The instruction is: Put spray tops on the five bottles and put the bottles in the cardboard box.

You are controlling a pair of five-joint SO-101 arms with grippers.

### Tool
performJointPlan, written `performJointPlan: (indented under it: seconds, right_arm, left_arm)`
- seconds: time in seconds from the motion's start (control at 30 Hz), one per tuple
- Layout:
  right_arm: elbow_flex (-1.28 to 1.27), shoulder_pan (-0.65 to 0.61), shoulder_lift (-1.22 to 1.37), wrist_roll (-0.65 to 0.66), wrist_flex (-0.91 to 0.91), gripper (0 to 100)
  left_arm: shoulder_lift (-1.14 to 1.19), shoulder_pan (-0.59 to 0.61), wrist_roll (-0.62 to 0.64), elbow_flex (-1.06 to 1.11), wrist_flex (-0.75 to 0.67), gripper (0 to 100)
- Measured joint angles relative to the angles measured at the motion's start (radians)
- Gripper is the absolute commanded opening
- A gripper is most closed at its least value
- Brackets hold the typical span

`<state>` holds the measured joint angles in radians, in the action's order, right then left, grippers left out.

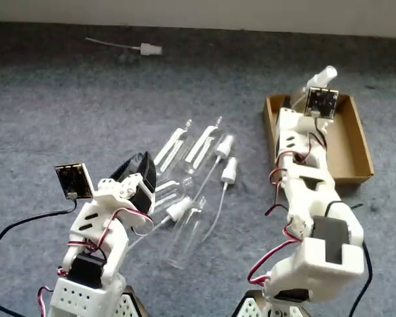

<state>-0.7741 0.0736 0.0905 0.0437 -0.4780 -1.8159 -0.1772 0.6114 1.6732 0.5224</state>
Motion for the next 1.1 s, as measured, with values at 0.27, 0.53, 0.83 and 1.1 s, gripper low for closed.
performJointPlan:
  seconds: [0.27, 0.53, 0.83, 1.1]
  right_arm:
    - [0.144, 0.0, 0.167, 0.0, 0.0, 11.1]
    - [0.152, 0.0, 0.204, 0.0, 0.0, 11.3]
    - [0.155, -0.031, 0.245, 0.038, -0.103, 11.3]
    - [0.155, -0.044, 0.264, 0.104, -0.129, 11.4]
  left_arm:
    - [0.0, 0.0, 0.0, 0.0, -0.011, 3]
    - [0.0, 0.0, 0.0, 0.0, -0.011, 3]
    - [0.0, 0.0, 0.0, 0.0, -0.011, 3]
    - [0.0, 0.0, 0.0, 0.0, -0.011, 3]
